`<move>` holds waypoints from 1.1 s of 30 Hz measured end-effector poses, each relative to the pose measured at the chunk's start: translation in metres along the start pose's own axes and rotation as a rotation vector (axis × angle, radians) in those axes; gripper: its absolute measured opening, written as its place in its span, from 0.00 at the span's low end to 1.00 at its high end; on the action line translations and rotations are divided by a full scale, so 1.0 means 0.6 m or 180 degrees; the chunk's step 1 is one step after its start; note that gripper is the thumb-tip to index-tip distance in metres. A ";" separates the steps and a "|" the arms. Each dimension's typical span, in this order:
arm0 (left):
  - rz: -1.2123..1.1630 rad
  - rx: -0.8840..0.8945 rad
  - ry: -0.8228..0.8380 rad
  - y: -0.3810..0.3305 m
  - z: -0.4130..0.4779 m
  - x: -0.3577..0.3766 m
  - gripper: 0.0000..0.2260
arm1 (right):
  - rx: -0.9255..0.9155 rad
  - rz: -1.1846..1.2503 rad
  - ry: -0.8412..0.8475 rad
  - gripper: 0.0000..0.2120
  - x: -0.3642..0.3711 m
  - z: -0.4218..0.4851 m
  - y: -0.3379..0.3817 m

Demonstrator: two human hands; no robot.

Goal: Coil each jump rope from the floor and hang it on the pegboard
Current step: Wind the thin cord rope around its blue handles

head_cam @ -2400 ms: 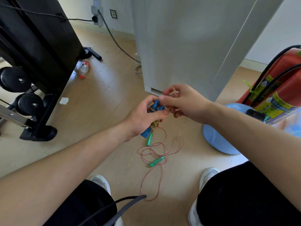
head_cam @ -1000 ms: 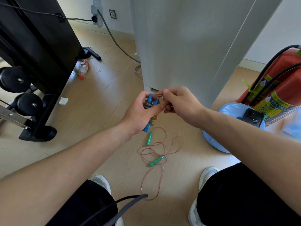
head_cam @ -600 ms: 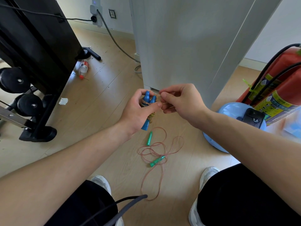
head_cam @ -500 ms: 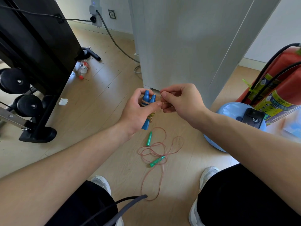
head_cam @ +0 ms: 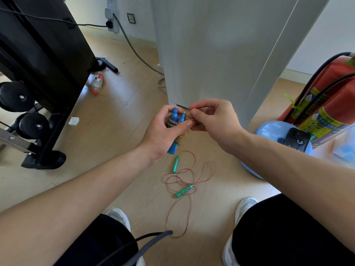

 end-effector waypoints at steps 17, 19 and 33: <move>-0.0108 -0.0371 0.0037 -0.004 -0.008 -0.007 0.05 | 0.0165 -0.0240 0.0451 0.02 -0.006 0.000 0.001; -0.0322 -0.0524 -0.0008 -0.008 -0.010 -0.005 0.05 | 0.0132 -0.0320 0.0462 0.03 -0.007 0.001 0.001; -0.0734 -0.0661 0.0043 -0.009 -0.009 -0.006 0.11 | -0.0336 -0.0921 0.0370 0.05 -0.006 0.005 0.002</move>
Point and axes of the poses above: each hand's wrist, its own z-axis towards the middle knuckle, its own x-axis out of the palm, y = z × x, the point moved 2 cm from there along z, towards the middle knuckle, and after that the axes turned 10 degrees about -y, right-handed, at the moved point
